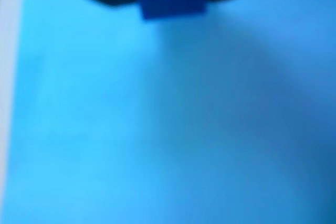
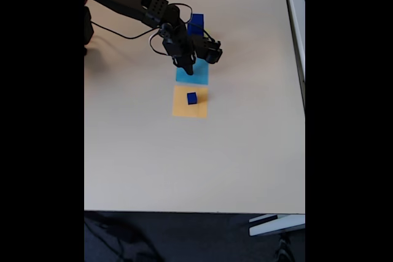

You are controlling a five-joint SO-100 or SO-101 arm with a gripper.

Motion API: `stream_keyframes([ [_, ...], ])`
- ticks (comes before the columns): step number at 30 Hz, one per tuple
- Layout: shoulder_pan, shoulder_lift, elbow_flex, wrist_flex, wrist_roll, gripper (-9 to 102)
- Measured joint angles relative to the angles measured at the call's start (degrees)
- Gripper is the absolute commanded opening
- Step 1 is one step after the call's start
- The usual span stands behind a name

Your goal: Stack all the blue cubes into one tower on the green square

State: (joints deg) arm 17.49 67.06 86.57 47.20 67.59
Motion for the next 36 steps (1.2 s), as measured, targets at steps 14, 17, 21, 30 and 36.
stream_keyframes([
  [14,-0.7,0.0,0.8,0.1,5.4,0],
  [17,-0.8,0.0,1.1,0.1,5.4,1],
  [21,-0.8,0.0,1.1,0.1,5.5,7],
  [30,-0.8,0.0,1.1,0.1,5.5,18],
  [36,-0.8,0.0,1.1,0.1,5.0,20],
])
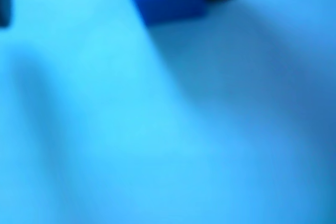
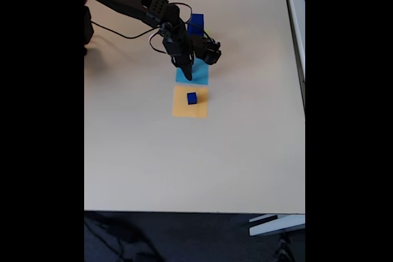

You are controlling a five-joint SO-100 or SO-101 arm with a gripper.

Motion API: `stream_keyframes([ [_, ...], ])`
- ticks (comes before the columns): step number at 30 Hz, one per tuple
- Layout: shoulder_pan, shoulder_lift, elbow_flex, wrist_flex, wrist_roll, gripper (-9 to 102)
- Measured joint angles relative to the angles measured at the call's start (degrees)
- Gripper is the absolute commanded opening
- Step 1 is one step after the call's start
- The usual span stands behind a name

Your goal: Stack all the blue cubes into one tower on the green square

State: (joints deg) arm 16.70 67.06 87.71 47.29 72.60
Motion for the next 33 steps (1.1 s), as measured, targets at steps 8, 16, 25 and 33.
stream_keyframes([
  [8,-0.4,0.0,-6.5,0.8,-1.3,20],
  [16,-0.8,0.0,-20.0,6.0,-4.1,22],
  [25,4.4,-1.1,-20.2,6.1,-8.0,24],
  [33,8.1,-2.4,-11.7,-1.8,-11.9,24],
])
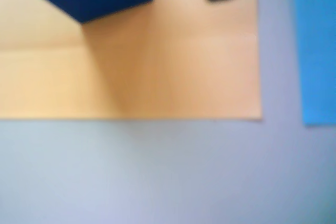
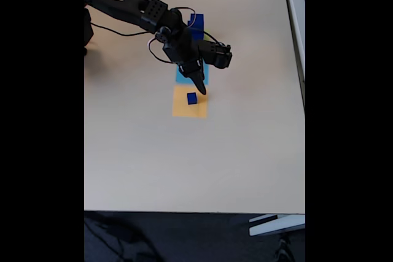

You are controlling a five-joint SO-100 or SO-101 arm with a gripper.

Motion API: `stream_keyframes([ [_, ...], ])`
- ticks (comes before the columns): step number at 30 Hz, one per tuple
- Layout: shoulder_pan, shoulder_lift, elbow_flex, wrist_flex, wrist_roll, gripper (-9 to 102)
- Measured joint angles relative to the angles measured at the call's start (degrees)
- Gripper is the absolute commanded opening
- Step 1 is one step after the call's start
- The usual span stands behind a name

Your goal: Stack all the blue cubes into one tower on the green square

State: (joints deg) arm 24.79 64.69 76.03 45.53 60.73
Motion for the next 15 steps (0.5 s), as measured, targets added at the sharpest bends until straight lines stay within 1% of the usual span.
stream_keyframes([
  [15,2.2,-0.1,6.9,-4.7,-2.7,23],
])
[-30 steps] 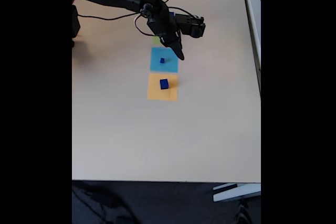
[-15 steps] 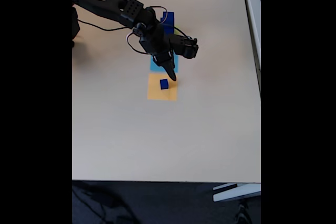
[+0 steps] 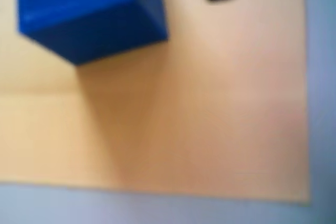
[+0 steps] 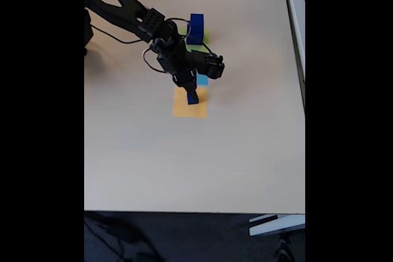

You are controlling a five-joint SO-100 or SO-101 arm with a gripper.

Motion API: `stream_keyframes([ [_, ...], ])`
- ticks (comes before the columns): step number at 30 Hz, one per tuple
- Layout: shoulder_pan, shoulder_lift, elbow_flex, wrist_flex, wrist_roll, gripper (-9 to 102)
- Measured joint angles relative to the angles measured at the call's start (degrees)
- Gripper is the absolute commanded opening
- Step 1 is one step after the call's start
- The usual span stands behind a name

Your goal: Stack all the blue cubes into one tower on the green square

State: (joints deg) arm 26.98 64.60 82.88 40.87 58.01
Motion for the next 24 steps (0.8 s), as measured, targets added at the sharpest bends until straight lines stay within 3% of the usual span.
stream_keyframes([
  [8,1.3,0.0,1.6,-1.1,-1.7,21],
  [24,1.3,0.0,1.6,-1.1,-2.1,0],
])
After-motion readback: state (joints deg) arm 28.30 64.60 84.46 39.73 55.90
